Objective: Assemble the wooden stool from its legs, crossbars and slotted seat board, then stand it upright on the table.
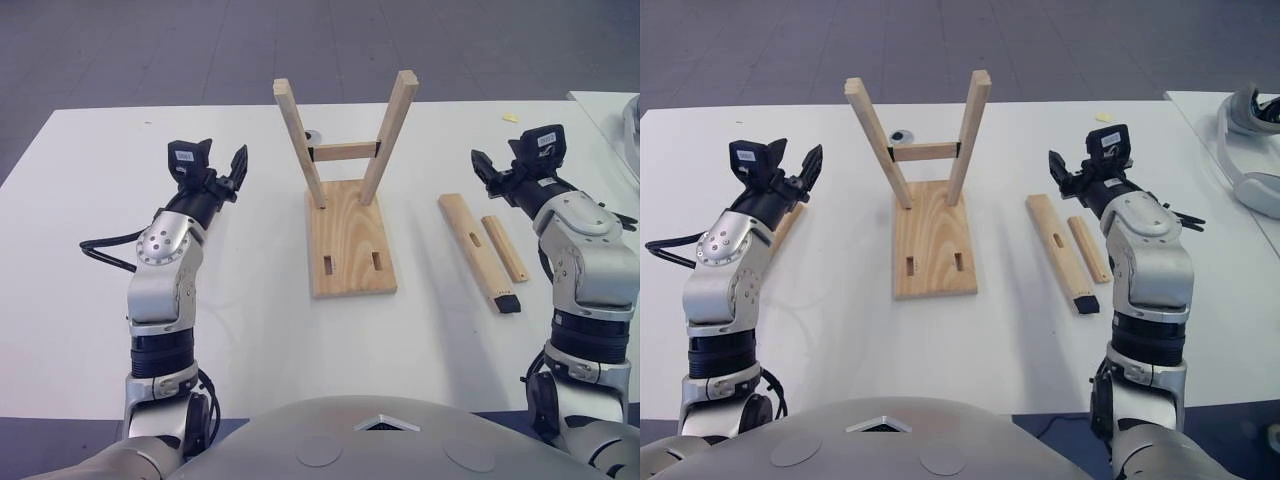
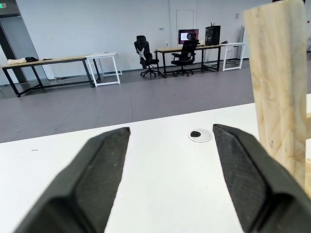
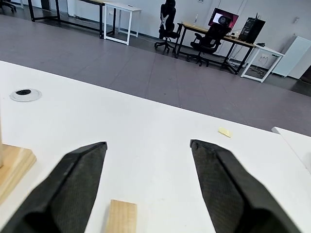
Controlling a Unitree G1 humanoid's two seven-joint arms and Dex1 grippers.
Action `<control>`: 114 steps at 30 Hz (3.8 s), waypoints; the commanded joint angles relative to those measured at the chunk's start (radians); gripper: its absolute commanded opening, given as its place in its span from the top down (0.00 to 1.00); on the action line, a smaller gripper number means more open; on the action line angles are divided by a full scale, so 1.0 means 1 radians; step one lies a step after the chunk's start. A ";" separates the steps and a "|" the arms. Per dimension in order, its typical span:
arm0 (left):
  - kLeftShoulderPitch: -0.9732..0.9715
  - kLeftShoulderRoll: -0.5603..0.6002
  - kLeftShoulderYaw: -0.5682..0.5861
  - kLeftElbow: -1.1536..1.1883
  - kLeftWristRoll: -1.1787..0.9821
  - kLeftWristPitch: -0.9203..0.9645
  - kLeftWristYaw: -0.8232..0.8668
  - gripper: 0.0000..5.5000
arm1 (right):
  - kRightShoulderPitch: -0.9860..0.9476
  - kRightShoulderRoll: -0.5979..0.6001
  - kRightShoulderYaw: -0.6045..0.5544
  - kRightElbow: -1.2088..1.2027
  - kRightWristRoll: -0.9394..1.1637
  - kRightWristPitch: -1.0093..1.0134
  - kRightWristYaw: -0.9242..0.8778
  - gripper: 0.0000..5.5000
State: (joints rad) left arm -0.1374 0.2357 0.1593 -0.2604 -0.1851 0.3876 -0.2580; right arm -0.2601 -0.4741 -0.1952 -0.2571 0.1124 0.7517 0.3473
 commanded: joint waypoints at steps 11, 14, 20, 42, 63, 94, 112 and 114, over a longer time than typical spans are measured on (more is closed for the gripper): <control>0.054 0.004 -0.005 0.003 0.007 -0.031 0.023 0.43 | 0.093 -0.152 -0.013 0.297 0.031 0.079 0.133 0.42; 0.053 0.008 -0.006 0.007 0.006 -0.029 0.023 0.43 | 0.121 -0.153 -0.001 0.322 0.033 0.066 0.154 0.42; 0.044 0.027 -0.003 0.019 0.012 -0.033 0.017 0.43 | 0.177 -0.146 0.021 0.379 0.030 0.035 0.162 0.42; 0.053 0.014 -0.047 0.053 0.037 -0.082 0.018 0.43 | 0.167 -0.136 0.124 0.699 0.089 0.021 0.289 0.76; -0.930 -0.125 0.201 0.267 -0.833 0.549 0.126 0.43 | -0.552 0.151 0.205 0.080 0.089 -0.454 -0.045 0.76; -0.773 -0.113 0.180 0.202 -1.016 0.631 0.258 0.91 | -0.385 0.218 0.311 -0.021 0.163 -0.262 0.084 0.76; -0.729 -0.093 0.122 0.188 -0.992 0.633 0.258 0.72 | -0.380 0.228 0.308 -0.018 0.142 -0.243 0.063 0.76; -0.731 -0.092 0.124 0.194 -0.988 0.628 0.258 0.79 | -0.378 0.230 0.311 -0.019 0.142 -0.243 0.062 0.76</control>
State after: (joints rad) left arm -0.8678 0.1413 0.2801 -0.0724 -1.1737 1.0230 0.0010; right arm -0.6503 -0.2438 0.1185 -0.2843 0.2683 0.4931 0.4194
